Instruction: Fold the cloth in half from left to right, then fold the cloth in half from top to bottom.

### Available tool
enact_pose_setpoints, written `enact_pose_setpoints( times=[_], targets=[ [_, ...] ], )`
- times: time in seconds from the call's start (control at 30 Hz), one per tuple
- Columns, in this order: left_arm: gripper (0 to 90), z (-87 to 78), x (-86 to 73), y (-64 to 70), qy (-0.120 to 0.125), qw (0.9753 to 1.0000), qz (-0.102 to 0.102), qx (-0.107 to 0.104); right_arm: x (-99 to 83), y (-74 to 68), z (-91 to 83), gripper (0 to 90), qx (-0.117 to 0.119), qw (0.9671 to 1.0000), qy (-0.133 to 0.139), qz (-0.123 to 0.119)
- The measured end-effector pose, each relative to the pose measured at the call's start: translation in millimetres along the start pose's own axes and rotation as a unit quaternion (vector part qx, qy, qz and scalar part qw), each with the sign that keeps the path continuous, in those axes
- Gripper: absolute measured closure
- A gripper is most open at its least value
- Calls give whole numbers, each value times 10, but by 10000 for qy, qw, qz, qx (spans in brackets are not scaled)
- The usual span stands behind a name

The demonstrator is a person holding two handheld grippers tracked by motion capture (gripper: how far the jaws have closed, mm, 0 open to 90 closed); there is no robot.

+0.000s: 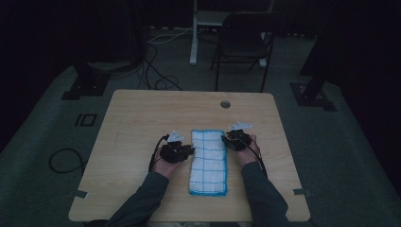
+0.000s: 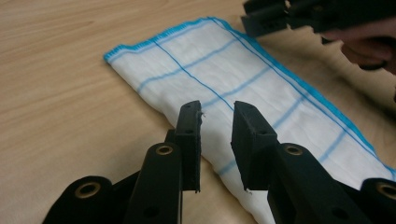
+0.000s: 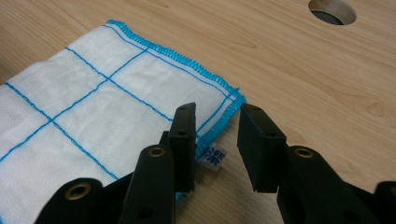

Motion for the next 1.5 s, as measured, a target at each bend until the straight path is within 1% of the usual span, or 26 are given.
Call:
enact_pose_setpoints(
  times=[0.13, 0.3, 0.53, 0.63, 0.77, 0.83, 0.87, 0.97, 1.03, 1.17, 1.33, 1.43, 1.5],
  targets=[
    [731, 38, 84, -89, -5, 10000, 0, 64, 1, 7, 3, 673, 7, 10000, 1, 16],
    [728, 94, 129, -184, -40, 9999, -101, 82, 0, 1, -3, 670, 18, 10000, -3, -6],
    [657, 166, 207, -334, -42, 9994, -213, 274, 10, 8, 1, 649, 25, 10000, 19, -17],
    [631, 211, 217, -379, -99, 9991, -227, 335, 20, 15, 9, 631, 16, 10000, 14, 25],
    [623, 271, 226, -416, -154, 9990, -220, 360, 45, 29, 16, 593, -38, 9999, 25, 100],
    [616, 291, 234, -430, -141, 9990, -239, 363, 49, 31, 19, 587, -33, 9999, 29, 126],
    [616, 316, 239, -458, -157, 9987, -248, 411, 55, 30, 23, 578, 5, 9998, 25, 177],
    [607, 365, 240, -506, -216, 9983, -269, 478, 47, 20, 62, 556, 51, 9997, -76, 223],
    [599, 403, 238, -536, -239, 9979, -315, 516, 45, 8, 85, 549, 89, 9996, -96, 257],
    [583, 459, 227, -611, -268, 9966, -441, 642, 35, -13, 137, 533, 93, 9995, -179, 255],
    [554, 522, 205, -667, -311, 9950, -562, 761, 41, -54, 199, 480, 171, 9991, -246, 286],
    [533, 553, 213, -682, -287, 9946, -623, 775, 37, -68, 256, 448, 181, 9988, -307, 341],
    [529, 567, 222, -680, -328, 9947, -593, 778, 34, -73, 292, 434, 177, 9984, -353, 411]
  ],
)
Point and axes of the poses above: each handheld gripper's, and its own axes: z roughly forward along the jaws, x roughly out of its top, y roughly to its right, the point moved 10 cm from there along z, roughly forward along the jaws, and after that the axes turned 11 degrees about -x, right-handed, at the moved point
